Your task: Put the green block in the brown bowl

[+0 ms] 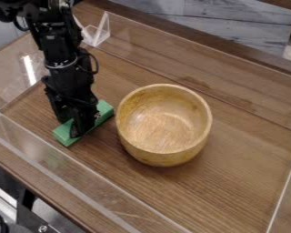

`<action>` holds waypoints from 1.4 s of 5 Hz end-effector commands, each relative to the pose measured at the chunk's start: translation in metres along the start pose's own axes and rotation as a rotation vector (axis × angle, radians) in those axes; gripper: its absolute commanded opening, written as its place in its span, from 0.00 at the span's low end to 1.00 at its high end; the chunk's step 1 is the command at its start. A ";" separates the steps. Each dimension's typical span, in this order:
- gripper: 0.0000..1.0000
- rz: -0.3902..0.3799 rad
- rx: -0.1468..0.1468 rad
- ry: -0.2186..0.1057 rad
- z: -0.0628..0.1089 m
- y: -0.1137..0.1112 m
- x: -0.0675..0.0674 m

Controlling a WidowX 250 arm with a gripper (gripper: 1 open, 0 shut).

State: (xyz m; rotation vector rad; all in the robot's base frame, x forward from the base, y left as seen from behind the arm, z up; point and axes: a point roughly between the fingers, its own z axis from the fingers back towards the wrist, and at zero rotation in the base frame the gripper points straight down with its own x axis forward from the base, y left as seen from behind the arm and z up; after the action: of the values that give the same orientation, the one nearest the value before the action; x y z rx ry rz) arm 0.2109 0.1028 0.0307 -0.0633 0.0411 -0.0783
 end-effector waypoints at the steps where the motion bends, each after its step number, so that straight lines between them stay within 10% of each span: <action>1: 0.00 0.006 0.013 -0.027 0.020 0.001 0.009; 7: 0.00 0.066 -0.049 0.023 0.046 -0.012 0.012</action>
State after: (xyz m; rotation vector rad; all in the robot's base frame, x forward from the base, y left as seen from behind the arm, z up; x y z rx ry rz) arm 0.2113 0.0898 0.0643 -0.1381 0.1278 0.0015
